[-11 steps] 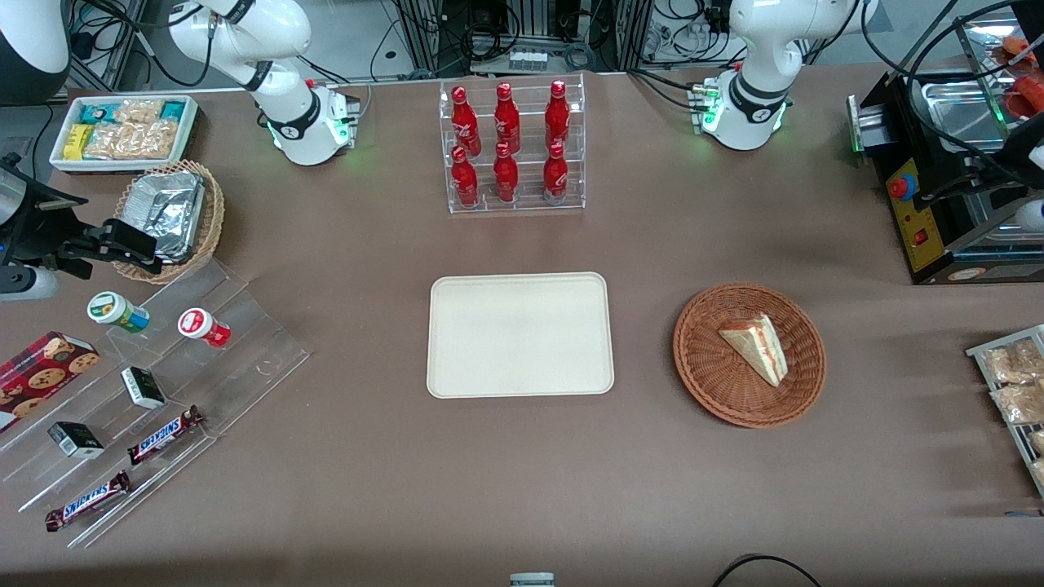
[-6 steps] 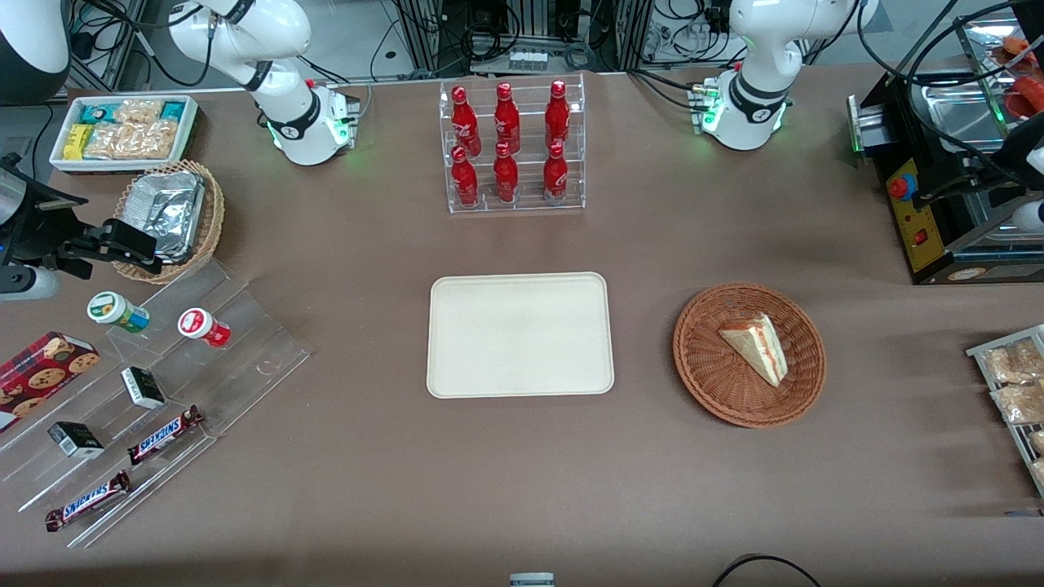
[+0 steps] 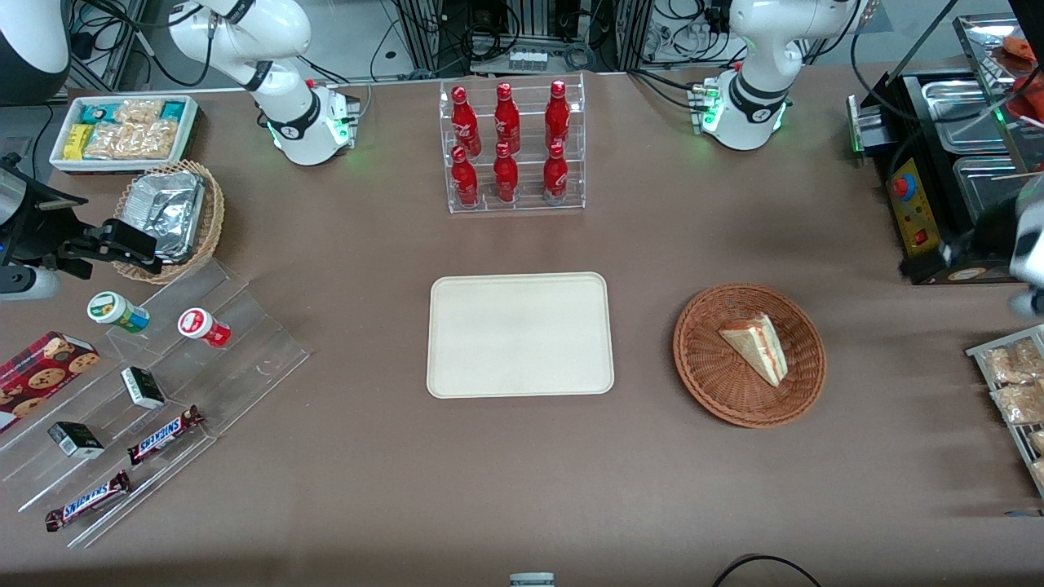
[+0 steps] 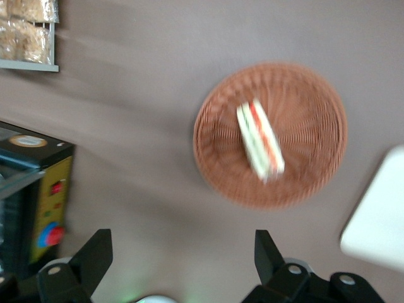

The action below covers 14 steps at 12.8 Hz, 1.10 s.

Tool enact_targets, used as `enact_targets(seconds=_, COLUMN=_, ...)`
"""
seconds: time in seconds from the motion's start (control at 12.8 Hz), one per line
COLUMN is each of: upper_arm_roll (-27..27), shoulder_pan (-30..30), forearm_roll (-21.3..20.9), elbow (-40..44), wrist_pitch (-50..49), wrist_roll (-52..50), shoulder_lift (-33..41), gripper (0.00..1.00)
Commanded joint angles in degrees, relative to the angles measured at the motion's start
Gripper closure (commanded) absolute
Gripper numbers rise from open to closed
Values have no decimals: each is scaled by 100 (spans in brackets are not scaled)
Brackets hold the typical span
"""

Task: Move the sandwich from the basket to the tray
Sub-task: 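Move the left gripper toward the wicker basket holding the sandwich, then lower the open left gripper around the wrapped sandwich in the basket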

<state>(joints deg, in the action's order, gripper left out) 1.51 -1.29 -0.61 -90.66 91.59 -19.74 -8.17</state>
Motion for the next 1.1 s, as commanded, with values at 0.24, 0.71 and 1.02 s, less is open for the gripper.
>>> enact_targets(seconds=0.24, upper_arm_roll=-45, shoulder_pan=242, forearm_roll=-63, elbow=-812, wrist_pitch=1562, wrist_roll=-2566, shoulder_lift=-641, gripper=1)
enact_targets(seconds=0.71, upper_arm_roll=-45, shoulder_pan=848, forearm_roll=-71, elbow=-1558, wrist_pitch=2714, wrist_roll=-3245, shoulder_lift=-1089, gripper=1)
enact_targets(seconds=1.02, upper_arm_roll=-36, shoulder_pan=885, forearm_roll=-71, elbow=-2139, wrist_pitch=3374, wrist_roll=-3308, shoulder_lift=-1046, gripper=1)
